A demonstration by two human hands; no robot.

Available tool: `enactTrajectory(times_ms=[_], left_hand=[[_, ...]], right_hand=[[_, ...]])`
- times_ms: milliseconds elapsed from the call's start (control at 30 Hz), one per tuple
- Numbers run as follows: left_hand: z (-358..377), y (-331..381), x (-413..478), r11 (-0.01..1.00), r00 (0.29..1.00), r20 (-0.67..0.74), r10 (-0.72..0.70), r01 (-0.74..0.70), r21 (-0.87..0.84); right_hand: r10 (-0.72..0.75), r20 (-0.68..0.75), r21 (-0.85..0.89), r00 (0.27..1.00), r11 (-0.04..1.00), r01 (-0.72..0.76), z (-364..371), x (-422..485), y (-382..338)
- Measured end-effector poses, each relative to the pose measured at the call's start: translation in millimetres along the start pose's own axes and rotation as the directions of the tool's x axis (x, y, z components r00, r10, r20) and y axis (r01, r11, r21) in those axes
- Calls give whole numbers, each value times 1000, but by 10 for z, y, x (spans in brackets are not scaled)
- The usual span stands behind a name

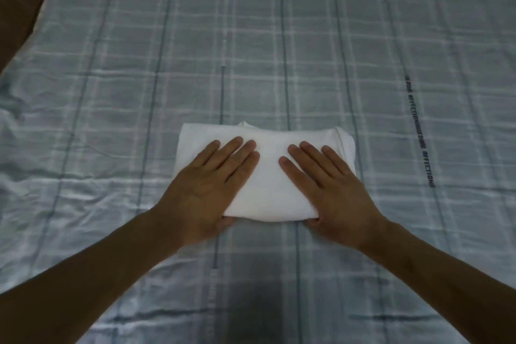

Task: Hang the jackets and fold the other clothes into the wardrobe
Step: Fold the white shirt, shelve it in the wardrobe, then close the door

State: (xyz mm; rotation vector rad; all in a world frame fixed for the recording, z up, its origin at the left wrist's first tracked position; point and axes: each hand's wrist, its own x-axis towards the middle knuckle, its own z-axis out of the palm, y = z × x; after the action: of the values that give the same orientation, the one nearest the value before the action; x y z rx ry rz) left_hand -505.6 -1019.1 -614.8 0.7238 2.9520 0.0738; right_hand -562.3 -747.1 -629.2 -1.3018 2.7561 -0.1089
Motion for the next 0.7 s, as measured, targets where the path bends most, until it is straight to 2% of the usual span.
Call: enactTrajectory(times_ms=[100,167,233,367,567,700], left_hand=[[22,259,-181,999,997,-72,-33,33,-2],[68,414,-260,999,997,-63,-44,42,-34],[76,411,-232,996,996,-50,-75,72,-52],[47,236,-71,990,981,-128,-143,140,-27],[22,149,-46,993,953,-287,-101,112,21],[-369,219,-76,980,946,-265,-184,197,25]], right_hand=[[150,-100,5,984,989,-150,27,-138,-202],[196,-135,21,971,981,-195,59,-169,-295],[197,-143,35,970,980,-194,63,-126,-294],[173,-175,22,969,985,-172,33,-63,-142],[122,-193,8,974,992,-123,-56,-10,-84],[152,-156,35,976,988,-148,-396,30,-93]])
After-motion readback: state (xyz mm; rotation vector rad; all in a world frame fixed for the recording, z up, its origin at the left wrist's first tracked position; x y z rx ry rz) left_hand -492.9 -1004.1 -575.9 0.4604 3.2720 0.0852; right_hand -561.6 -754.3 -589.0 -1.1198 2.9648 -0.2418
